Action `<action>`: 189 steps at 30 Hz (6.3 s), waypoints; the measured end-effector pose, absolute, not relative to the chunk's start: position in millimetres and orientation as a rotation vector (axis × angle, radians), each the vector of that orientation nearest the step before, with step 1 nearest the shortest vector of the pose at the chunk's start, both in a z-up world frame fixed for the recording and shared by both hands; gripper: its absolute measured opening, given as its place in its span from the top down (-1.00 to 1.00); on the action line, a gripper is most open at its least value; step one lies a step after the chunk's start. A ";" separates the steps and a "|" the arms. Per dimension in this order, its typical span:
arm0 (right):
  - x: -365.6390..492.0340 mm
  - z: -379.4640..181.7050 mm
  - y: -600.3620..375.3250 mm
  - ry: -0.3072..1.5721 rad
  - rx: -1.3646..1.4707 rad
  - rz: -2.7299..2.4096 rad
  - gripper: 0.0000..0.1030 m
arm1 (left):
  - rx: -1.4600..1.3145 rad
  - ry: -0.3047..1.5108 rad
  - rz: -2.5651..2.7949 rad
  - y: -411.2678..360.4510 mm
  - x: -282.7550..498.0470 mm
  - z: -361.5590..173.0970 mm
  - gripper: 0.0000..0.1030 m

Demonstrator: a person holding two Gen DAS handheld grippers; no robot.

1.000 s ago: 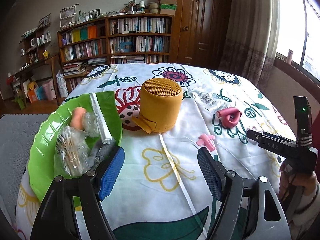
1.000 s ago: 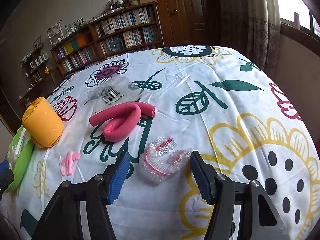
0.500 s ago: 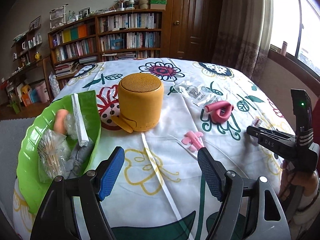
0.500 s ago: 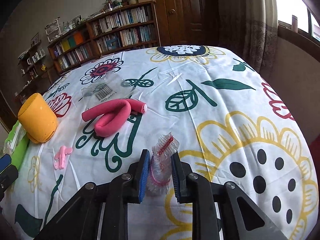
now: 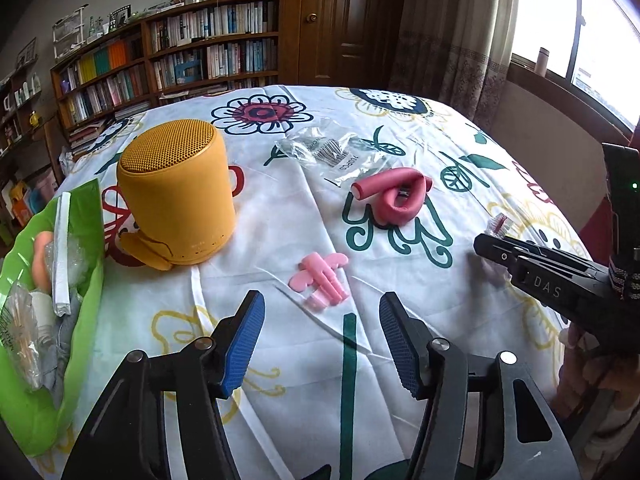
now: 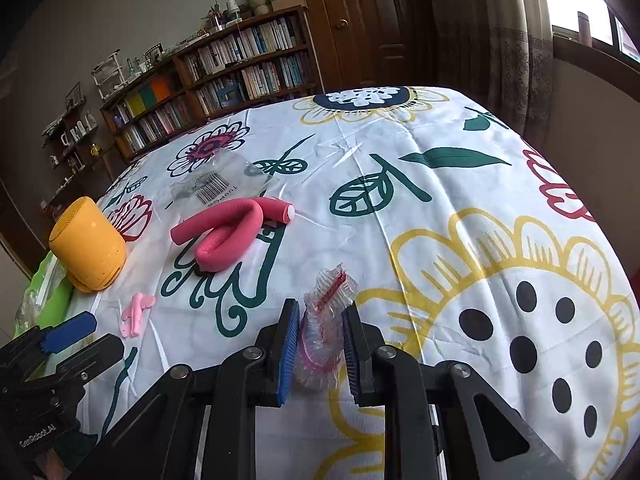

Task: Organize soft objects
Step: 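Close the left tool on the pink plastic clip, then carry the pink clip to the green plate with left while right carries the brush, then open the left tool over the plate while right lowers the brush in and opens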

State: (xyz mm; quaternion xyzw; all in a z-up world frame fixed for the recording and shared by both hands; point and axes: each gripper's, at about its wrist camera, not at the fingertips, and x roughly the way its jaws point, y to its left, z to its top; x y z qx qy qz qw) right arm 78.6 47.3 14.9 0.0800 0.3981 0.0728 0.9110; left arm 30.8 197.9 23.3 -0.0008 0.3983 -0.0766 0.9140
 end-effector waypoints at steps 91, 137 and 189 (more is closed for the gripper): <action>71.4 15.7 31.0 0.787 0.268 0.159 0.63 | -0.067 0.704 -0.174 218.6 -8.9 57.0 0.76; 136.0 84.7 176.7 0.724 0.186 0.354 0.63 | -0.254 0.592 0.006 372.3 -64.2 80.4 0.76; 70.8 69.4 340.8 0.781 -0.013 0.832 0.37 | -0.396 0.592 0.156 442.5 -72.6 69.1 -0.14</action>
